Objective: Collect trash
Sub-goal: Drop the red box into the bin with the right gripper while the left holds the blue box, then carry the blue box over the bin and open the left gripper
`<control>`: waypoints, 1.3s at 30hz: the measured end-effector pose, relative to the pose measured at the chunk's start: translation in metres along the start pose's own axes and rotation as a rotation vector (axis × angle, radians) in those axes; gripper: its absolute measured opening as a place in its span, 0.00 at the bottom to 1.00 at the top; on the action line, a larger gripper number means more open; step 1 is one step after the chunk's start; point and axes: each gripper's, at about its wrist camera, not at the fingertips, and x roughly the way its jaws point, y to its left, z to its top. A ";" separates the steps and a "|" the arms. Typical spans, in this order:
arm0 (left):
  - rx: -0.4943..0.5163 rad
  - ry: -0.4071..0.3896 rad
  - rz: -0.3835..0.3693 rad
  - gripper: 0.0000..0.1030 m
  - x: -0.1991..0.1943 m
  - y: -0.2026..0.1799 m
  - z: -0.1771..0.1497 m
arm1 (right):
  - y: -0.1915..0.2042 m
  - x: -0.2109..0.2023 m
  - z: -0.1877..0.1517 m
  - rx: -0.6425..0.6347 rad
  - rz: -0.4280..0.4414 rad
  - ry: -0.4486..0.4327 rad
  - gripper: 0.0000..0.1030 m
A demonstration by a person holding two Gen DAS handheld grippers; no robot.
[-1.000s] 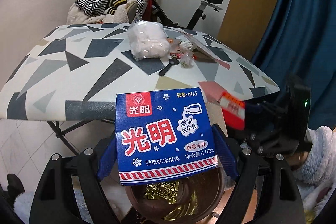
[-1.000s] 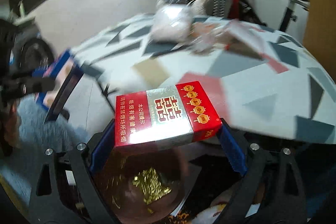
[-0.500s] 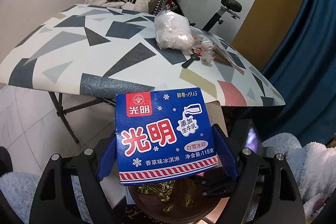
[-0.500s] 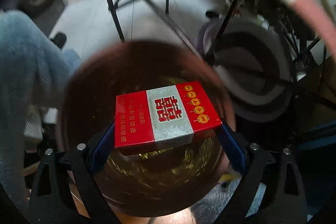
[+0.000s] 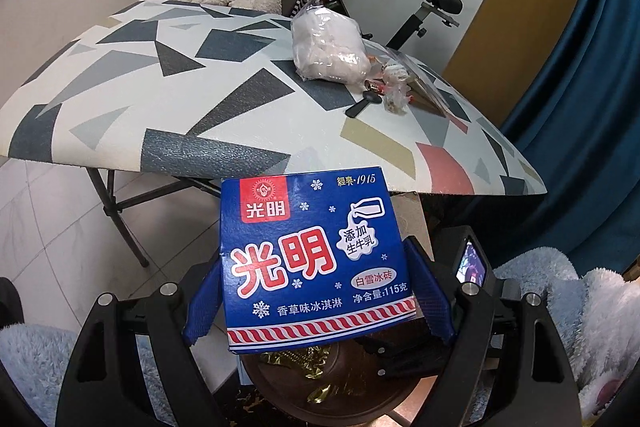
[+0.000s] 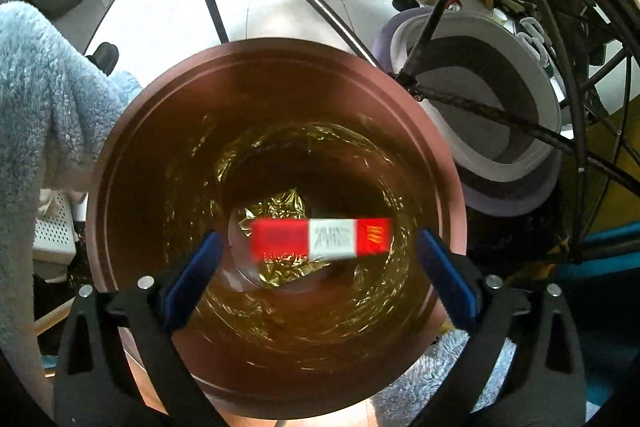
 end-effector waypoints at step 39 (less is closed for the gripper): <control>0.172 0.250 0.086 0.88 0.071 -0.029 -0.024 | -0.065 -0.147 -0.016 0.318 -0.271 -0.604 0.94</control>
